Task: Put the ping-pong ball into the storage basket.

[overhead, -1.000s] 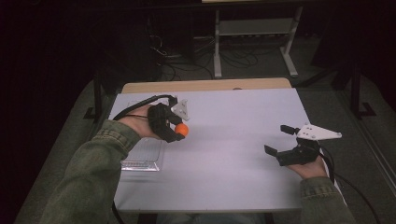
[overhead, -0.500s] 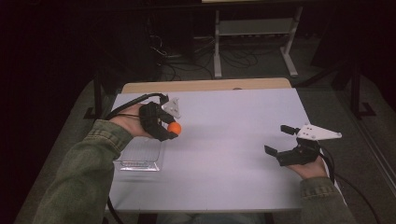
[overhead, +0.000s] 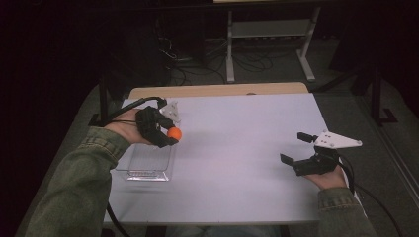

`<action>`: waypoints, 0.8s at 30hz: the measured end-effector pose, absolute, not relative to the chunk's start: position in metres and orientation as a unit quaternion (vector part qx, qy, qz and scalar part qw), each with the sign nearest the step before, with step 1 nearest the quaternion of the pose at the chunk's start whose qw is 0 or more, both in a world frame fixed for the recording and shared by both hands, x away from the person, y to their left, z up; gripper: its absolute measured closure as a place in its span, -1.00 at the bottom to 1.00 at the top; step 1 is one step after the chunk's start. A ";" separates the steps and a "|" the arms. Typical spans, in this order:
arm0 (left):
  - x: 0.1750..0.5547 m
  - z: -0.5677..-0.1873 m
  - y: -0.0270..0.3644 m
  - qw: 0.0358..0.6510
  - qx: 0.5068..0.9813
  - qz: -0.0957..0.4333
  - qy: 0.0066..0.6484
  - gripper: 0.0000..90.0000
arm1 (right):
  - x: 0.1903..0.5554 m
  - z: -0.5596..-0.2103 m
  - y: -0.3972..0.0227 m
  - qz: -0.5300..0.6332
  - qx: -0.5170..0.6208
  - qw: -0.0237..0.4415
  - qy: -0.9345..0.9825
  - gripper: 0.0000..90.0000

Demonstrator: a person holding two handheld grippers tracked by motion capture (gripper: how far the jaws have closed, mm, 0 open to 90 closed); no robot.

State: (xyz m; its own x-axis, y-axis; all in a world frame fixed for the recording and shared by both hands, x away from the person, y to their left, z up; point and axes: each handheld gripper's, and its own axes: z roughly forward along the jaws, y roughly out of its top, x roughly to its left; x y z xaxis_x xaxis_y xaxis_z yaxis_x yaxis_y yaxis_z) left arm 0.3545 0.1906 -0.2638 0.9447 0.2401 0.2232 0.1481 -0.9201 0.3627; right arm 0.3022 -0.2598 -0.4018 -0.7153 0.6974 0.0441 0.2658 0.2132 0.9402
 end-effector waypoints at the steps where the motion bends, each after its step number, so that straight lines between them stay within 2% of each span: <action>1: 0.355 -0.264 0.193 0.173 0.970 0.134 0.103 0.13 | 0.302 -0.402 -0.260 0.539 0.320 0.200 0.753 -1.00; 24: 0.350 -0.267 0.222 0.149 0.971 0.139 0.124 0.13 | 0.302 -0.402 -0.260 0.538 0.320 0.200 0.754 -1.00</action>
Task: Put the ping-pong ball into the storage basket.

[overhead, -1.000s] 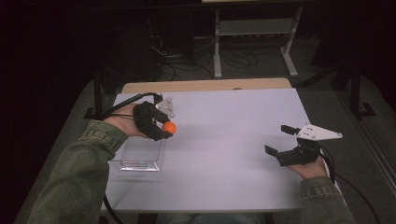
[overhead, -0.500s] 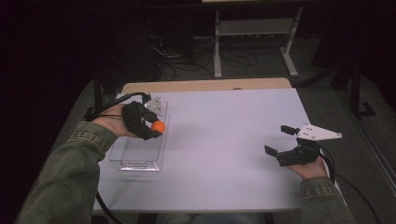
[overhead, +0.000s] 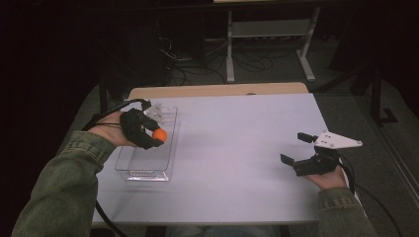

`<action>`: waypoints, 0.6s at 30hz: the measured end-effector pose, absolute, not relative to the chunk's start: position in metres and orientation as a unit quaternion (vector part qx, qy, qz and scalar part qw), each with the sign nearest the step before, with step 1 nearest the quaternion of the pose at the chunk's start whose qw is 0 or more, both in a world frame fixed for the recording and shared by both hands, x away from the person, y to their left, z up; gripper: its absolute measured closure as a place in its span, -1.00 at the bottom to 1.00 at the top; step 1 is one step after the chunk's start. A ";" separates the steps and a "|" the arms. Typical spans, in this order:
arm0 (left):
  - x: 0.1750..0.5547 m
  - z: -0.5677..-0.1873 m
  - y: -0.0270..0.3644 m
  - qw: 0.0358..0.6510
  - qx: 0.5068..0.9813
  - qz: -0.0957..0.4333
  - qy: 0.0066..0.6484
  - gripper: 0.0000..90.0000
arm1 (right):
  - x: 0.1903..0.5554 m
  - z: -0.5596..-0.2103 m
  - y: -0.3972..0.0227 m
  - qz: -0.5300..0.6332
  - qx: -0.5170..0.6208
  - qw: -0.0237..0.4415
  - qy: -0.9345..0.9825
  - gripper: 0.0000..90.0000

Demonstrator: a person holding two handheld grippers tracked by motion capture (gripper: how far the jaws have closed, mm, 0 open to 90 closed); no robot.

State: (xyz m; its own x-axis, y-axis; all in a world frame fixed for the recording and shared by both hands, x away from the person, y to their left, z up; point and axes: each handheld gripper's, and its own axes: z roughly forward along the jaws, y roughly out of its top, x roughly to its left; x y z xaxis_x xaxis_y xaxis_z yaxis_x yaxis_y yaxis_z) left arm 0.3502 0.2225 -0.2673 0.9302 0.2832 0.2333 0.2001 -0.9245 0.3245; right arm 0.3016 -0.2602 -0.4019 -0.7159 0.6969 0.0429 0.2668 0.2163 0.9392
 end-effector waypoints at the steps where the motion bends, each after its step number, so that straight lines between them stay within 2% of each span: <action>1: 0.350 -0.268 0.223 0.148 0.971 0.139 0.124 0.12 | 0.302 -0.402 -0.260 0.538 0.320 0.200 0.754 -1.00; 18: 0.350 -0.287 0.220 0.134 0.975 0.128 0.125 0.12 | 0.301 -0.402 -0.260 0.536 0.319 0.200 0.755 -1.00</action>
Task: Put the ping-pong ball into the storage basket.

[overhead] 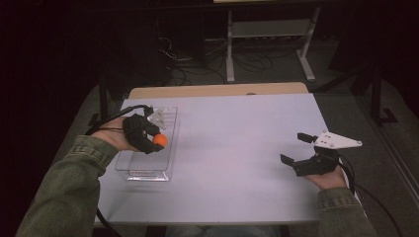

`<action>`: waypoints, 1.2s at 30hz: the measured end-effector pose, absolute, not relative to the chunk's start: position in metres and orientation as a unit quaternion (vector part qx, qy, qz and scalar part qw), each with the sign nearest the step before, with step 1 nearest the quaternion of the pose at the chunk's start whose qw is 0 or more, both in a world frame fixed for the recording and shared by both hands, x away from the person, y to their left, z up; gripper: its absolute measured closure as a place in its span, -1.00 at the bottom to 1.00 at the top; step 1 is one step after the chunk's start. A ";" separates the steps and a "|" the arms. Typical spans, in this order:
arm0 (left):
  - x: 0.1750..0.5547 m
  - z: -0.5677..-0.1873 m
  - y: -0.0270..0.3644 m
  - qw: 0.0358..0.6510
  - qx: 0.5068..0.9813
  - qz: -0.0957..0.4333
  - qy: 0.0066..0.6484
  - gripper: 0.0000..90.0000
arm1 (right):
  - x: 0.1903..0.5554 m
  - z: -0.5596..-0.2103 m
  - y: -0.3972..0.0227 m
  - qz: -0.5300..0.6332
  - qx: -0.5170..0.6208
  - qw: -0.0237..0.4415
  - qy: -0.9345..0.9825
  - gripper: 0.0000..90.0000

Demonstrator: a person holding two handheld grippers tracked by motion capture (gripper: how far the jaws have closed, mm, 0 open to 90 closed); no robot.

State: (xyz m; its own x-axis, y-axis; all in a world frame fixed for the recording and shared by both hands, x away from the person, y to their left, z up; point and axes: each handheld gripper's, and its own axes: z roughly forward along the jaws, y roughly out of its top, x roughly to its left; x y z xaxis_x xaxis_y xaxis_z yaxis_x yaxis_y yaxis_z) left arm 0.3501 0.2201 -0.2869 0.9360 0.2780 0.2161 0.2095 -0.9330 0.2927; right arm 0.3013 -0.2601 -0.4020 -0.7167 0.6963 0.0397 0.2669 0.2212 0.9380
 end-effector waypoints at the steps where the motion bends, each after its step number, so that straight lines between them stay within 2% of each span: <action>1: 0.350 -0.288 0.220 0.133 0.975 0.126 0.125 0.12 | 0.301 -0.402 -0.260 0.537 0.319 0.200 0.755 -1.00; 36: 0.355 -0.338 0.229 0.116 0.978 0.091 0.148 0.12 | 0.301 -0.404 -0.261 0.532 0.323 0.198 0.757 -1.00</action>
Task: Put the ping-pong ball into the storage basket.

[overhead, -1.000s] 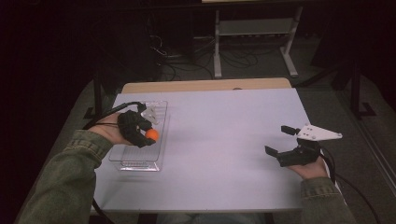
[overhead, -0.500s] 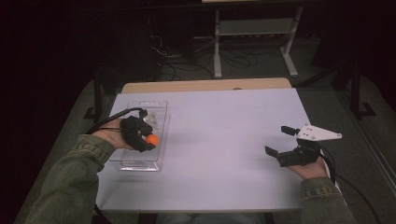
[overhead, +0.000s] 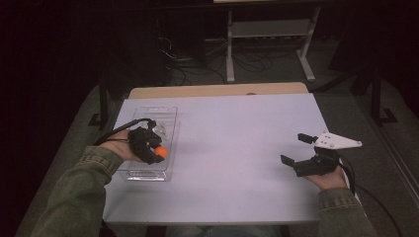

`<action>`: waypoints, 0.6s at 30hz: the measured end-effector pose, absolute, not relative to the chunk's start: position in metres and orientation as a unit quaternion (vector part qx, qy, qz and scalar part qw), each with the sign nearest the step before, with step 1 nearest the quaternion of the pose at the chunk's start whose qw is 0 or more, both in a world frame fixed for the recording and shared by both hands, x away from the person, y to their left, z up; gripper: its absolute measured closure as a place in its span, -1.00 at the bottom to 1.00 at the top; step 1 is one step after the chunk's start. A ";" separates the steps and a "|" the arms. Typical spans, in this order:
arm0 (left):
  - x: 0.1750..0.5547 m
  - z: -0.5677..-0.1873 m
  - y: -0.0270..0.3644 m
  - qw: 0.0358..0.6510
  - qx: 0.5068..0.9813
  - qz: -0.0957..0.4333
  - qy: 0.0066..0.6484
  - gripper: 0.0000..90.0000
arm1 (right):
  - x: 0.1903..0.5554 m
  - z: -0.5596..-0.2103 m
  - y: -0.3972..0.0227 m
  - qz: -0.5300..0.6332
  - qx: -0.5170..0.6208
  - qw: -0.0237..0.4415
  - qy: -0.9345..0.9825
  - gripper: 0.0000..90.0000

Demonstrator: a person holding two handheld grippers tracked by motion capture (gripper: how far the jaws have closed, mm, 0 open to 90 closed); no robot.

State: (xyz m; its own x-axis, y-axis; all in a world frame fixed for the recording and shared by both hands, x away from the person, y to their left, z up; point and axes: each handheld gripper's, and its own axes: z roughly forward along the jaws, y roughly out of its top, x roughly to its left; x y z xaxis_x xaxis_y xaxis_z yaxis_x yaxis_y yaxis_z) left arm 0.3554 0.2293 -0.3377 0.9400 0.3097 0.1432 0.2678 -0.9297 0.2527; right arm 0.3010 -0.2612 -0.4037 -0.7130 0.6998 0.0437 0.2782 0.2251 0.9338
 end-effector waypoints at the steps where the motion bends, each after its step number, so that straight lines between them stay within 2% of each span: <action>1: 0.355 -0.339 0.230 0.116 0.978 0.091 0.148 0.12 | 0.301 -0.404 -0.261 0.532 0.322 0.198 0.758 -1.00; 18: 0.359 -0.363 0.234 0.120 0.978 0.073 0.157 0.12 | 0.301 -0.404 -0.260 0.530 0.318 0.199 0.760 -1.00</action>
State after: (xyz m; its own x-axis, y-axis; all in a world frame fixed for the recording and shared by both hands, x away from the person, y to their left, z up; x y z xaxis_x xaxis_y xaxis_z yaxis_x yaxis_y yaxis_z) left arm 0.3593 0.2338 -0.3626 0.9397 0.3253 0.1052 0.2903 -0.9217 0.2571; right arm 0.3007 -0.2598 -0.4039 -0.7183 0.6949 0.0341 0.2726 0.2360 0.9327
